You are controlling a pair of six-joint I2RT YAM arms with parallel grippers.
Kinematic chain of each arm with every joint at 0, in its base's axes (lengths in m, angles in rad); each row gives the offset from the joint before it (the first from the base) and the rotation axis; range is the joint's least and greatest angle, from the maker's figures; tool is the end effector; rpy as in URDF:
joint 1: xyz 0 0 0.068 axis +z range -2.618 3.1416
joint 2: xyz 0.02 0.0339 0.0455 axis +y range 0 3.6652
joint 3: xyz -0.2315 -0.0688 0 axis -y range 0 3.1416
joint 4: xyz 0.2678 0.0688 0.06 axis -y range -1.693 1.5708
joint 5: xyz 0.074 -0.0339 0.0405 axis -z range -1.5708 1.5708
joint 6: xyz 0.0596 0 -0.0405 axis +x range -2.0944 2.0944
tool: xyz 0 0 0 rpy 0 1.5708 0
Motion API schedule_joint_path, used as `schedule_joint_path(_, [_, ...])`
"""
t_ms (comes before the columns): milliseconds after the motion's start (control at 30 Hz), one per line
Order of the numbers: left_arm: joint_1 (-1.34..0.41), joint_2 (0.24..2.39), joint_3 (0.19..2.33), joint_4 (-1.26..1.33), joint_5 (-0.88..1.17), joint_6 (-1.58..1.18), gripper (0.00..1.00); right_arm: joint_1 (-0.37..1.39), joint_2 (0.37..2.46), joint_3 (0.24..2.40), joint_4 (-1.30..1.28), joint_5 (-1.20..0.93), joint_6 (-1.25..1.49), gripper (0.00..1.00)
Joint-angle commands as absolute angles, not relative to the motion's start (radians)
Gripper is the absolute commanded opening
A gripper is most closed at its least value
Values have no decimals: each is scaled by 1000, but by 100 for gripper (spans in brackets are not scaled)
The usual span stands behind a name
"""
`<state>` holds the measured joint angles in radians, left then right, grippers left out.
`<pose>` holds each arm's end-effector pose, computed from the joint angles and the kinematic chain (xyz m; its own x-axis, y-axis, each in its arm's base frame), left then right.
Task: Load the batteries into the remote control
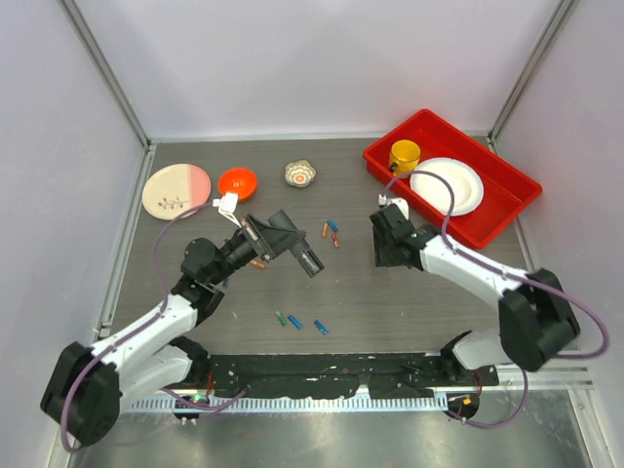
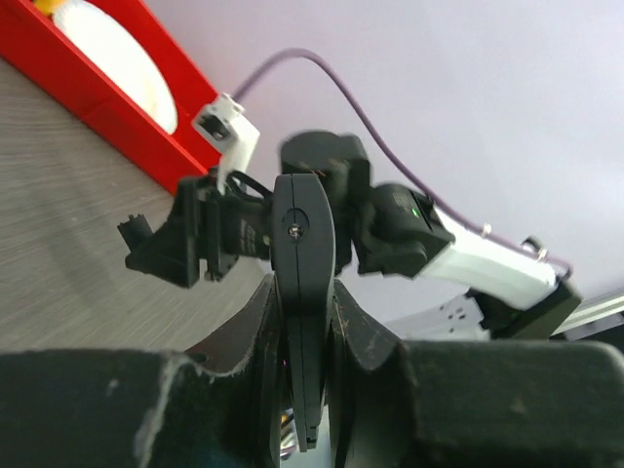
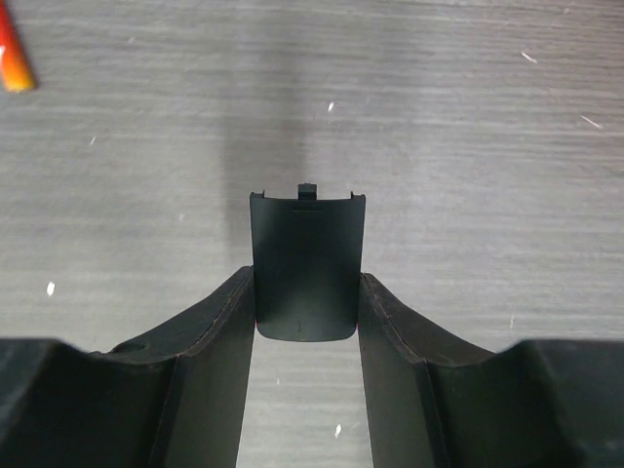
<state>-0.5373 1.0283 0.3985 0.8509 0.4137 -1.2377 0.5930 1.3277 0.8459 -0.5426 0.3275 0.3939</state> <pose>0.2263 -0.1627 0.2307 -0.6997 -0.5904 -0.4023 0.4415 0.0855 -0.8932 0.2571 0.1502 0.1558 -0.8042 -0.1037 -0.5853 -0.0887 0.9946 -0.0544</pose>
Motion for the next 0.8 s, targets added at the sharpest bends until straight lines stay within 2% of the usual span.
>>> schedule_joint_path(0, [-535,888,457,430,440,-1049,0,525,1477,965,-466,288,365,43])
schedule_joint_path(267, [-512,764,410,396,476,-1049,0,479,1647,1083,-518,288,328,43])
schedule_joint_path(667, [-502,718,379,385,494,-1045,0,463,1727,1065,-525,278,330,47])
schedule_joint_path(733, [-500,715,379,365,482,-1046,0,463,1727,1060,-523,275,331,52])
schedule_joint_path(767, [-500,712,380,353,476,-1046,0,463,1726,1058,-523,275,333,57])
